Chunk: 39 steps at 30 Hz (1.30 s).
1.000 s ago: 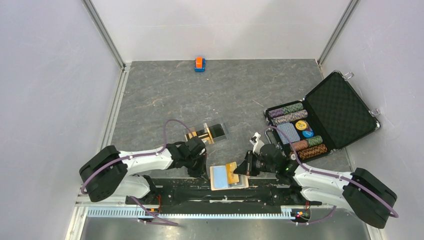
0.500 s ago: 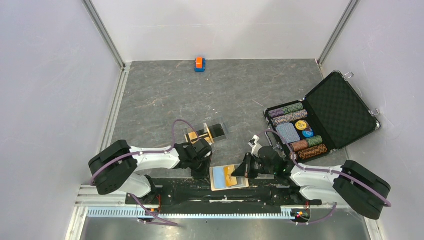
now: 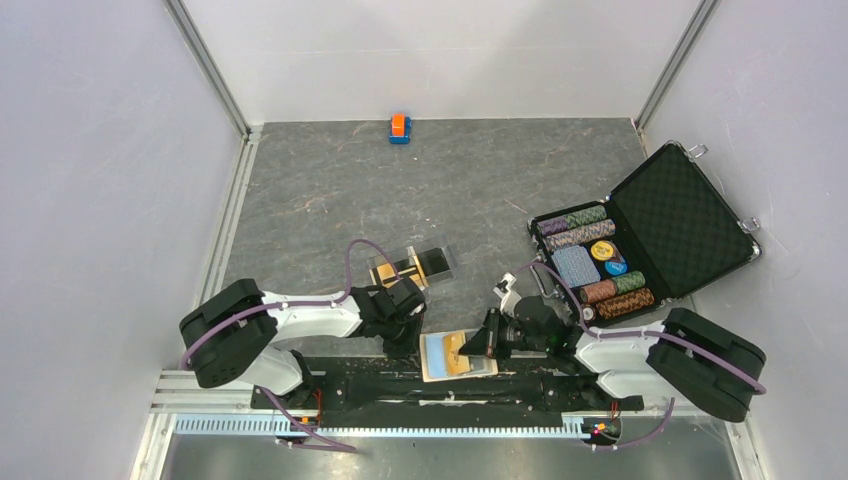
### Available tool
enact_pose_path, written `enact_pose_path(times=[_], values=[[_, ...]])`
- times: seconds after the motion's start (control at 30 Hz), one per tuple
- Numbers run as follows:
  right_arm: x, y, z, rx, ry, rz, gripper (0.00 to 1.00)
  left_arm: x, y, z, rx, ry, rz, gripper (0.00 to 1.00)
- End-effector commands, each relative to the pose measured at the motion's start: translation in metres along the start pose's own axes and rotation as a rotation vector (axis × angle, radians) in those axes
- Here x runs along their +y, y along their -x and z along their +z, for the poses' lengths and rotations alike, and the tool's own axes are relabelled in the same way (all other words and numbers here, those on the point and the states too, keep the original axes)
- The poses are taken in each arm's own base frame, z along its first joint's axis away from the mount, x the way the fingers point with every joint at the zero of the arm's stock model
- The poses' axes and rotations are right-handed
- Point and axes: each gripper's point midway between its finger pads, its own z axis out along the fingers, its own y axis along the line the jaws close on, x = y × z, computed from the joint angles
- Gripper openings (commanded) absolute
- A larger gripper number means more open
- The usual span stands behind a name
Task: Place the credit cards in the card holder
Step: Insert the credit card into the card holder.
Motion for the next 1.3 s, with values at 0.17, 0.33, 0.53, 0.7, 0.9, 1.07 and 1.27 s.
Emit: enact_pose_path(times=[0.17, 0.33, 0.53, 0.7, 0.9, 1.07, 1.27], values=[[0.017, -0.007, 0.010, 0.001, 0.060, -0.027, 0.00, -0.014, 0.018, 0.000, -0.060, -0.012, 0.002, 0.02], [0.025, -0.006, 0.017, -0.011, 0.075, -0.039, 0.00, -0.018, 0.021, -0.001, -0.067, -0.020, -0.001, 0.02], [0.032, 0.002, 0.023, -0.055, 0.080, -0.037, 0.00, -0.024, 0.027, -0.009, -0.093, -0.023, -0.003, 0.02], [0.038, 0.011, 0.028, -0.089, 0.083, -0.059, 0.00, -0.027, 0.035, -0.021, -0.142, -0.021, -0.007, 0.02], [0.056, 0.020, 0.041, -0.083, 0.094, -0.135, 0.00, -0.020, 0.040, -0.031, -0.193, 0.012, -0.012, 0.02], [0.061, 0.029, 0.048, -0.097, 0.080, -0.162, 0.00, -0.013, 0.046, -0.041, -0.247, 0.045, -0.021, 0.03], [0.059, 0.027, 0.059, -0.059, 0.069, -0.175, 0.00, 0.002, 0.054, -0.057, -0.286, 0.078, -0.044, 0.10]])
